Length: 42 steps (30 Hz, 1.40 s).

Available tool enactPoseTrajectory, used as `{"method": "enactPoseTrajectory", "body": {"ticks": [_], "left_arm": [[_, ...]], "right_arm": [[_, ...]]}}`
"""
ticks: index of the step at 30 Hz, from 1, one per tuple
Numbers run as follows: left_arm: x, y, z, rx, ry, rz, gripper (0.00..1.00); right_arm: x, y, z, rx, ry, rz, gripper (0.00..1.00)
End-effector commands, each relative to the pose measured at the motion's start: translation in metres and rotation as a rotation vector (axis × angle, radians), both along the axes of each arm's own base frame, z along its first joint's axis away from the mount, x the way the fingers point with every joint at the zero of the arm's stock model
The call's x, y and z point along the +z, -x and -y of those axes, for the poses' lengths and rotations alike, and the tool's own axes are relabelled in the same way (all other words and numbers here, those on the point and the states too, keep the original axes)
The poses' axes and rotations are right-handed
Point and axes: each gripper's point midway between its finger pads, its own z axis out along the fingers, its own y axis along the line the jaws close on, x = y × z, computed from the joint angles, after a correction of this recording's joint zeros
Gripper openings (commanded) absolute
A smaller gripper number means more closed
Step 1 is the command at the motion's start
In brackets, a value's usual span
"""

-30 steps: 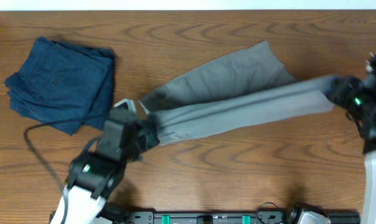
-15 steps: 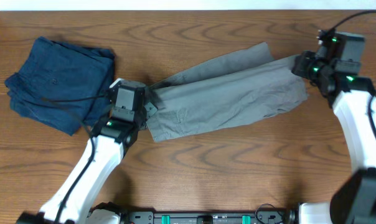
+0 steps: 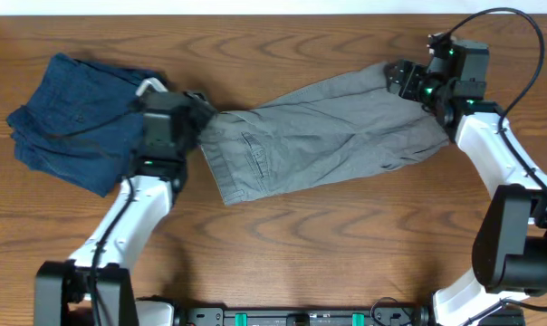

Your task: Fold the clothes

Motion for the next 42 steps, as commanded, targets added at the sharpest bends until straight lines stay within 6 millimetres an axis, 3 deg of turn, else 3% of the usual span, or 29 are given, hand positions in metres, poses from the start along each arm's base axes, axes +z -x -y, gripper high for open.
{"method": "enactPoseTrajectory", "body": {"ticks": [1, 4, 7, 14, 17, 20, 22, 26, 29, 33, 37, 42], "left_arm": [[-0.003, 0.01, 0.019, -0.12, 0.076, -0.048, 0.56], [-0.037, 0.039, 0.029, -0.154, 0.085, -0.23, 0.56], [-0.062, 0.066, 0.04, -0.195, 0.061, -0.367, 0.55], [-0.083, 0.076, 0.061, -0.264, -0.037, -0.415, 0.5], [-0.1, 0.081, 0.068, -0.278, -0.069, -0.459, 0.5], [-0.122, 0.09, 0.076, -0.307, -0.086, -0.526, 0.5], [-0.134, 0.096, 0.079, -0.323, -0.094, -0.564, 0.5], [-0.157, 0.117, 0.078, -0.335, -0.111, -0.678, 0.5], [-0.166, 0.149, 0.075, -0.355, -0.098, -0.818, 0.49], [-0.167, 0.195, 0.075, -0.461, -0.083, -0.987, 0.39], [-0.164, 0.223, 0.068, -0.494, -0.098, -1.095, 0.35], [-0.159, 0.217, 0.07, -0.535, -0.116, -1.043, 0.36]], "right_arm": [[-0.001, 0.014, 0.019, -0.046, -0.004, -0.068, 0.56], [-0.031, 0.043, 0.03, -0.066, 0.039, -0.233, 0.4], [-0.055, 0.064, 0.027, 0.007, 0.098, -0.326, 0.43], [-0.101, 0.074, 0.013, 0.077, 0.124, -0.419, 0.47], [-0.121, 0.082, 0.015, 0.072, 0.141, -0.479, 0.42], [-0.135, 0.097, 0.017, 0.069, 0.142, -0.559, 0.45], [-0.139, 0.109, 0.026, 0.024, 0.17, -0.623, 0.45], [-0.142, 0.148, 0.064, -0.179, 0.293, -0.804, 0.45], [-0.137, 0.184, 0.089, -0.322, 0.368, -0.945, 0.45], [-0.131, 0.216, 0.097, -0.375, 0.385, -1.073, 0.41], [-0.123, 0.222, 0.092, -0.364, 0.363, -1.089, 0.42], [-0.096, 0.199, 0.074, -0.325, 0.243, -0.943, 0.48]]}}
